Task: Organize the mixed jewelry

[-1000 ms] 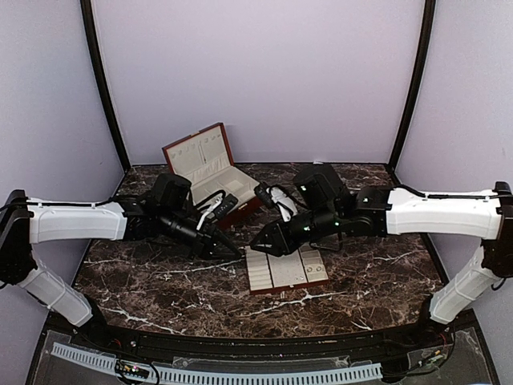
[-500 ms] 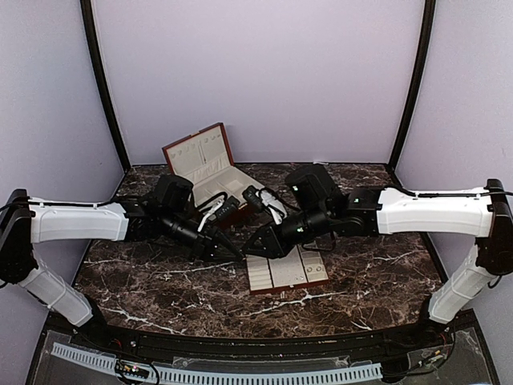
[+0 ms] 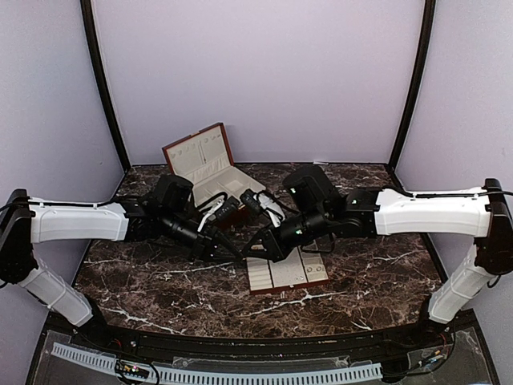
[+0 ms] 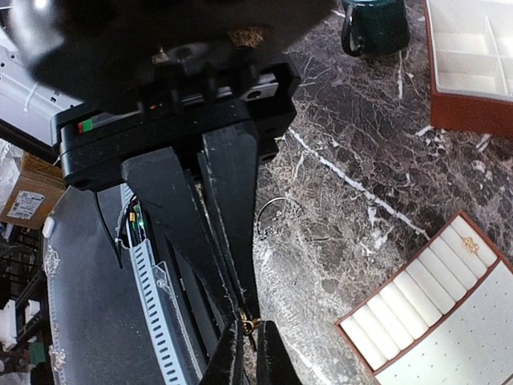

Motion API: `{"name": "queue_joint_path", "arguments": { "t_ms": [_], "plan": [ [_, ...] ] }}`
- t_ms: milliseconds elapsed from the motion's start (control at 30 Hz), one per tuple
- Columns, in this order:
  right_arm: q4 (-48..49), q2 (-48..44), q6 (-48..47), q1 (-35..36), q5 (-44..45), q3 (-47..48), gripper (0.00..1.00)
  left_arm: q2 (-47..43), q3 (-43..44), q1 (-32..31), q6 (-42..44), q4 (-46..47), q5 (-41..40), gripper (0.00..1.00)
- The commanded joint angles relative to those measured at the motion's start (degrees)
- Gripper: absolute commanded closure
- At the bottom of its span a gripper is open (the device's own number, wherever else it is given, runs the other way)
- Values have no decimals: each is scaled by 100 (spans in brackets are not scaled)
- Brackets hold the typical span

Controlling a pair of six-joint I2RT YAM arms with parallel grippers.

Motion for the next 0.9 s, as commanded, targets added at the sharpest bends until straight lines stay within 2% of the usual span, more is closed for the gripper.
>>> {"name": "queue_joint_path", "arguments": {
  "t_ms": [0, 233, 267, 400, 567, 667, 867],
  "plan": [
    [176, 31, -50, 84, -21, 112, 99, -23, 111, -35, -5, 96, 131, 100],
    [251, -157, -14, 101, 276, -4, 100, -40, 97, -36, -56, 153, 112, 100],
    [278, -207, -8, 102, 375, -39, 100, -58, 87, -35, -65, 164, 81, 96],
    [323, -425, -85, 102, 840, -128, 100, -177, 9, -39, -49, 145, -243, 62],
    [310, -633, -293, 78, 1412, -421, 100, -499, -221, -36, -225, 178, -1345, 35],
    [335, -684, -339, -20, 1557, -556, 100, -624, -500, -35, -850, 596, -1998, 33],
    [603, -789, -433, -237, 1787, -915, 100, -463, -1076, -237, -2649, 1716, -3079, 28]
  ]
}}
